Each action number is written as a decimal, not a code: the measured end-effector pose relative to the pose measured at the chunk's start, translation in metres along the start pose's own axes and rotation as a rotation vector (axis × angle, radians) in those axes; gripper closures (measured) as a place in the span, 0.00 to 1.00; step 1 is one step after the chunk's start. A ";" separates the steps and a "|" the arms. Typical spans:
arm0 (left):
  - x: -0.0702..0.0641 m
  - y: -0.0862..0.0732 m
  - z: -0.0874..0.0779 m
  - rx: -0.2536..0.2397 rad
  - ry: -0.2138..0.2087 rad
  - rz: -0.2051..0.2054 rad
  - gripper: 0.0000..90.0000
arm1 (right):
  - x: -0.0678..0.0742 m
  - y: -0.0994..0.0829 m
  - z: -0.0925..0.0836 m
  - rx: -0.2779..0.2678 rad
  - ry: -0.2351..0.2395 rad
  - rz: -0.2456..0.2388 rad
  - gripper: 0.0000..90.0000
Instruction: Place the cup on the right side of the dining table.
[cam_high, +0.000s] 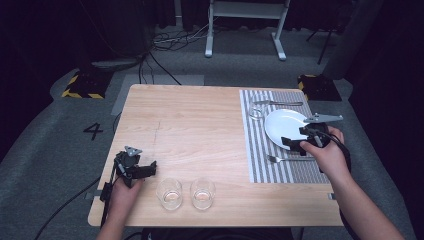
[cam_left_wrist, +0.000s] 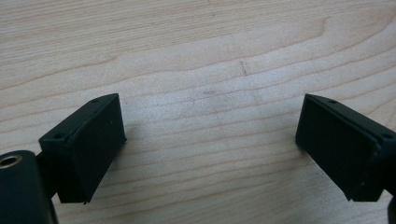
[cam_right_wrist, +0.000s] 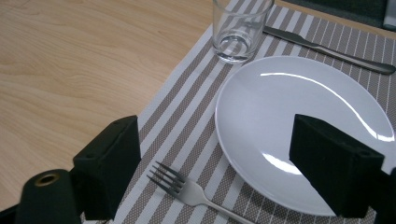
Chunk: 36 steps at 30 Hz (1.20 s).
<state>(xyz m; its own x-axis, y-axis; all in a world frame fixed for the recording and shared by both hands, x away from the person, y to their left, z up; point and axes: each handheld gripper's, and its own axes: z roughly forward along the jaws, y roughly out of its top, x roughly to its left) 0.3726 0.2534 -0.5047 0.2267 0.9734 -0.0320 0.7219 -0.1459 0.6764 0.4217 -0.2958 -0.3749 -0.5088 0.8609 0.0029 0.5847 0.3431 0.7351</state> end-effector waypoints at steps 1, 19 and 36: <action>0.000 0.000 0.000 0.000 0.000 0.000 0.09 | 0.000 -0.002 -0.002 -0.001 0.002 -0.001 0.19; 0.000 0.000 0.000 0.000 0.000 0.000 0.09 | 0.004 -0.047 -0.018 0.032 0.022 0.001 0.19; 0.000 0.000 0.000 0.000 0.000 0.000 0.09 | 0.000 -0.098 -0.013 0.069 0.042 0.060 0.19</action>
<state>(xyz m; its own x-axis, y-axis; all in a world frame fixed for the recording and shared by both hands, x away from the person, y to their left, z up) 0.3726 0.2534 -0.5047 0.2264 0.9735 -0.0321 0.7218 -0.1456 0.6767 0.3563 -0.3348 -0.4381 -0.4968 0.8646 0.0749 0.6565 0.3180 0.6840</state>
